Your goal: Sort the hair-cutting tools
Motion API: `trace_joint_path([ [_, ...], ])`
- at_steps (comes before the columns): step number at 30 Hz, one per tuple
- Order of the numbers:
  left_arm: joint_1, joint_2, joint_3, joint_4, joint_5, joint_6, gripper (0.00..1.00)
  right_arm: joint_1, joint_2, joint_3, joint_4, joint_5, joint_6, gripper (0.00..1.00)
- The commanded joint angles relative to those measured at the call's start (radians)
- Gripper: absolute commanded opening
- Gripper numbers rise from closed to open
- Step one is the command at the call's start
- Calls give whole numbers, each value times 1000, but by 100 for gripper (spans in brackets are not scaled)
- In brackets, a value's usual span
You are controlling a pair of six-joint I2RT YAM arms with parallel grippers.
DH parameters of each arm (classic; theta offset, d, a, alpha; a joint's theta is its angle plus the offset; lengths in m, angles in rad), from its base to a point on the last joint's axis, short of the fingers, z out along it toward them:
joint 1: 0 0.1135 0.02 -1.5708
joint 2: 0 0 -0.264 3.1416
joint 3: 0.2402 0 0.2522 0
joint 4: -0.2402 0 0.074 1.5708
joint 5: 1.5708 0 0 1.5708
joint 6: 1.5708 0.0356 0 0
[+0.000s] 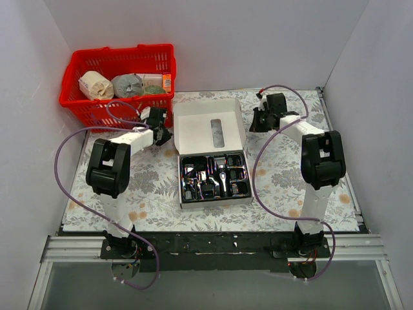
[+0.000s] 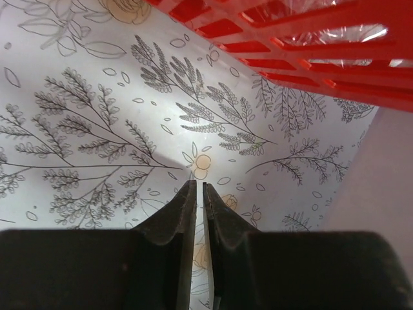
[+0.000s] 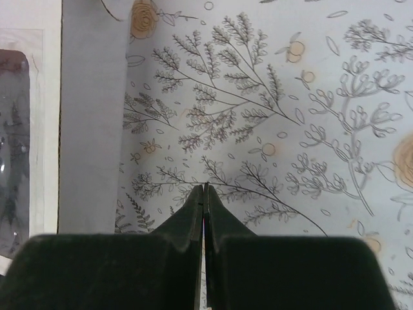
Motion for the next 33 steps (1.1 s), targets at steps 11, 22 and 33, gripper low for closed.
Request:
trace_joint_path([
  [11, -63, 33, 77, 96, 0, 3, 9, 26, 132, 169, 100, -268, 33, 1],
  [22, -68, -78, -26, 262, 46, 28, 9, 34, 83, 94, 226, -397, 33, 1],
  [33, -78, -309, -165, 399, 103, 65, 9, 63, -104, -84, 297, -383, -20, 1],
])
